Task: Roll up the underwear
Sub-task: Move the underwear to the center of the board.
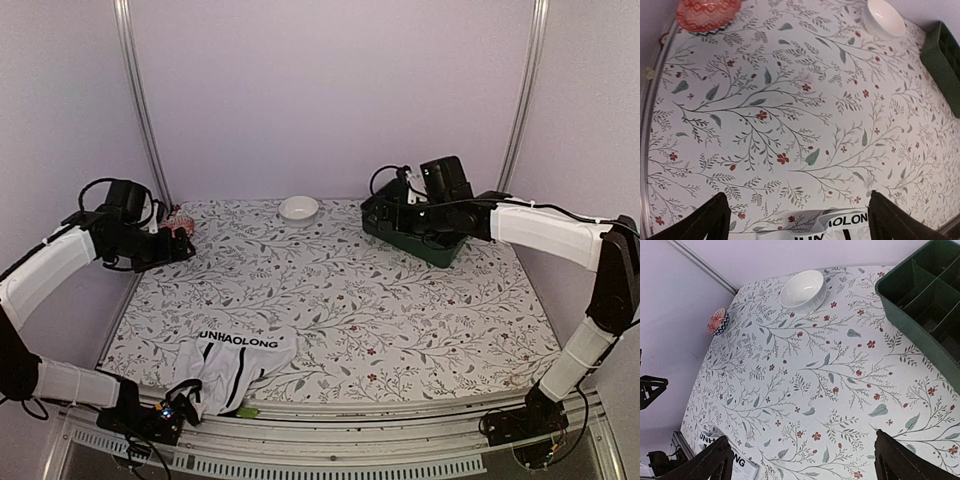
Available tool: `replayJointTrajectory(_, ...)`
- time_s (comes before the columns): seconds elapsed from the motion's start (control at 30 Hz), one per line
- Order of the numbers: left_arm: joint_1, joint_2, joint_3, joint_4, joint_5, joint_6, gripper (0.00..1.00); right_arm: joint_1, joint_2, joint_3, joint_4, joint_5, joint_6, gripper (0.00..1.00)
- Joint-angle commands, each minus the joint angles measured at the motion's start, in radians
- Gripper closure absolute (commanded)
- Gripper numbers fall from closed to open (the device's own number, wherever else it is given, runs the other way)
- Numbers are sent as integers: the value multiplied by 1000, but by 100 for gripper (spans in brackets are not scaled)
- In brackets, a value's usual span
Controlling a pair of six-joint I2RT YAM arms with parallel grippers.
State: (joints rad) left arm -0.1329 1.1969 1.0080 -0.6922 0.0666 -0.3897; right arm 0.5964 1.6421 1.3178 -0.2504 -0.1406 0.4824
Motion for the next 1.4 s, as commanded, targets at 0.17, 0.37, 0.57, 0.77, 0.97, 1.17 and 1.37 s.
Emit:
replayJointTrajectory(0.17,-314,158,-42,-181,117,180,4,-6,-54,-226,126,-311,44,1)
replayJointTrajectory(0.37,-418,337,-4,-218,49,195,21,-6,-57,-271,142,-388,53,1)
replayJointTrajectory(0.57,-533,495,26,-165,73,218,37,-8,-73,-302,139,-380,62,1)
replayJointTrajectory(0.77,-613,664,111,-146,27,267,71,-36,-108,-353,121,-361,66,1)
replayJointTrajectory(0.97,-632,870,411,-79,65,268,100,-103,-150,-413,99,-341,72,0)
replayJointTrajectory(1.17,-619,1010,758,-40,29,147,100,-145,-145,-410,49,-304,53,3)
replayJointTrajectory(1.37,-545,935,701,-31,-12,40,47,-142,-67,-352,11,-312,42,15)
